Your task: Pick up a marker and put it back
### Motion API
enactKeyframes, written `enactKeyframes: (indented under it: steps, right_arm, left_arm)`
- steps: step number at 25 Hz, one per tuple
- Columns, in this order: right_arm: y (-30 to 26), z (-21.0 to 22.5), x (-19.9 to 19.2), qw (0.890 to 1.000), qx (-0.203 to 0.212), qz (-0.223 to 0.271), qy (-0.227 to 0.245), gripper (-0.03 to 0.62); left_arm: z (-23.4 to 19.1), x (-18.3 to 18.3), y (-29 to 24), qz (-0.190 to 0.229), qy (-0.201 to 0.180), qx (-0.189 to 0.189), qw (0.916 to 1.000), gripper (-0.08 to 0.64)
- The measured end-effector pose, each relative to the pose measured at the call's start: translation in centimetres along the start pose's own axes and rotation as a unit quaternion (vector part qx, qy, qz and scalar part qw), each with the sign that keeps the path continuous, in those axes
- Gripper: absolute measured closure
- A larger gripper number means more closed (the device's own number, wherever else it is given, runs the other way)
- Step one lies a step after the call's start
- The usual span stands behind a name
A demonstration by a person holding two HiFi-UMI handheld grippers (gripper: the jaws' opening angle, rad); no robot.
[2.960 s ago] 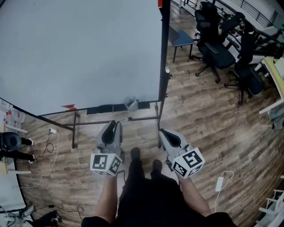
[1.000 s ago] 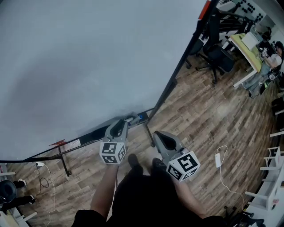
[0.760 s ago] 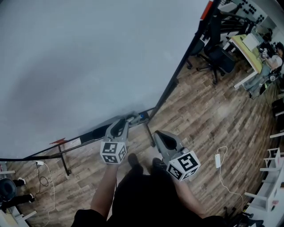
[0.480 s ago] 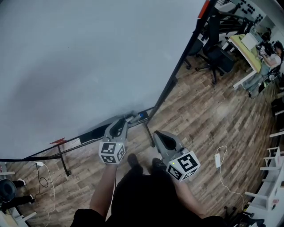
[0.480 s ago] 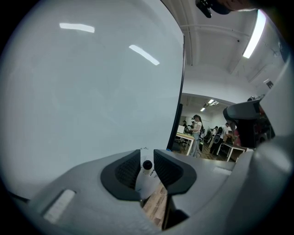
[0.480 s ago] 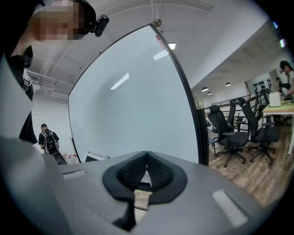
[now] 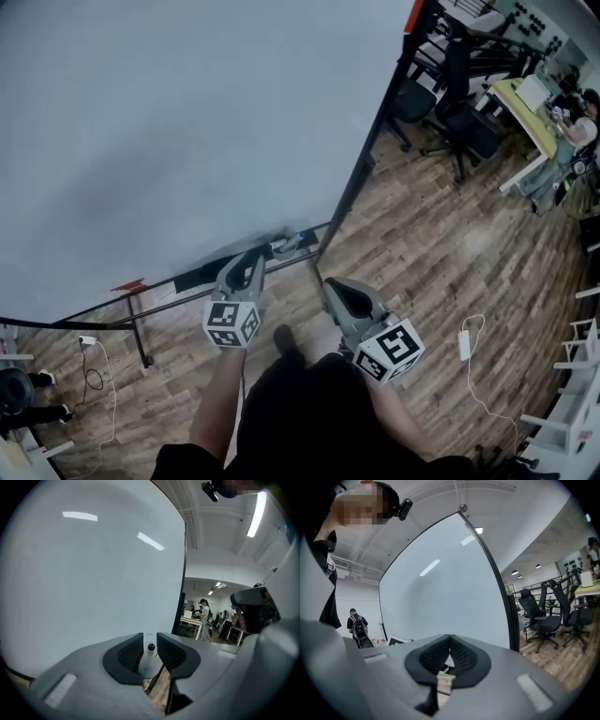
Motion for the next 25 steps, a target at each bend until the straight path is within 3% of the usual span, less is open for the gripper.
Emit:
enactKeyframes:
  steps: [9, 20, 25]
  right_arm:
    - [5.9, -2.0, -0.6, 1.000, 0.017, 0.009, 0.004, 0.591]
    - [15.0, -5.5, -4.7, 0.999, 0.034, 0.004, -0.025, 0.591]
    - [17.8, -6.7, -5.8, 0.999, 0.044, 0.007, -0.013, 0.591]
  left_arm:
    - [4.6, 1.0, 6.0, 0.015, -0.001, 0.026, 0.9996, 0.497]
    - [13.7, -0.9, 15.1, 0.008, 0.006, -0.001, 0.9999, 0.546]
    - [17.3, 0.7, 19.0, 0.043, 0.014, -0.011, 0.9989, 0.549]
Point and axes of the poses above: the fingertips, and each gripper's own axes: y backward along the fingers, z to its right, x out of its top, the point moved 3 cm from there along y, backward along the fingers, and after that the axes turned 12 degrees about -y, right-handed, at the moved point
